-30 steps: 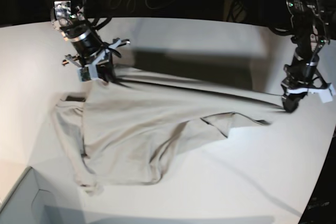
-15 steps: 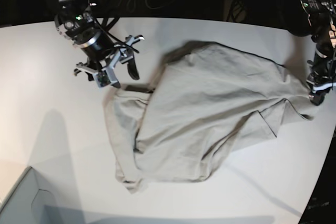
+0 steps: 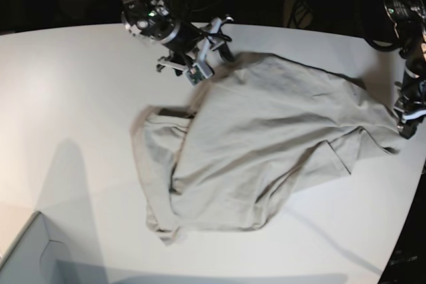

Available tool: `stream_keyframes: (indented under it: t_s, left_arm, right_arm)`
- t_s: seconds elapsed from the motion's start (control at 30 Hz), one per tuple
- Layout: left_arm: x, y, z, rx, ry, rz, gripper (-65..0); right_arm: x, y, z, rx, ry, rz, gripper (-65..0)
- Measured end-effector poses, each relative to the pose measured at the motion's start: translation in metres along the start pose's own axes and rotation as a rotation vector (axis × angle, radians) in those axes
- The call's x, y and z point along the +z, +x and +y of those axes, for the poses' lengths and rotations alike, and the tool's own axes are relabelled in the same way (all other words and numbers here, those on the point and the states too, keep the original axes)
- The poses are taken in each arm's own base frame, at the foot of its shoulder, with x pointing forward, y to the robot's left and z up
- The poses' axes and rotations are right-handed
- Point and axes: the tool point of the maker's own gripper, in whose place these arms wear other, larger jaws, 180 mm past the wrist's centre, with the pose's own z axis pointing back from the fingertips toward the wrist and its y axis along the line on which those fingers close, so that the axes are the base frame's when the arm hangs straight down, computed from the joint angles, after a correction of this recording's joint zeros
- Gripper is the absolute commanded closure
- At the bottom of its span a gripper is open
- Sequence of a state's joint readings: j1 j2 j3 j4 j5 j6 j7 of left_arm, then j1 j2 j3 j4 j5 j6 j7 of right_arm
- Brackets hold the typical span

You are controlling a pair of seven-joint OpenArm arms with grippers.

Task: Layout the t-shirt on the table in an organized manner, then fold the t-shirt properly
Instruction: 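Release with the right gripper and reach it to the shirt's middle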

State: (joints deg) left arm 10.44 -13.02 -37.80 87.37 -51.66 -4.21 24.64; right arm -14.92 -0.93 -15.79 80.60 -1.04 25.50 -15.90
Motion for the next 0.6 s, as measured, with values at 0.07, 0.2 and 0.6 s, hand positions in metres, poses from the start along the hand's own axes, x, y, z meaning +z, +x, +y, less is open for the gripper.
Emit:
stream_keyframes:
  t_s: [0.07, 0.2, 0.6]
  left_arm:
    - [0.000, 0.000, 0.000, 0.001, 0.000, 0.000, 0.0]
    - [0.001, -0.001, 0.001, -0.001, 0.001, 0.003, 0.0]
    - [0.017, -0.003, 0.002, -0.037, 0.000, 0.013, 0.0]
  right_arm:
    - [-0.008, -0.002, -0.003, -0.011, 0.000, 0.016, -32.5]
    - [-0.022, 0.005, -0.013, -0.016, -0.001, 0.010, -32.5]
    - [-0.043, 0.069, -0.035, 0.049, -0.016, -0.071, 0.0]
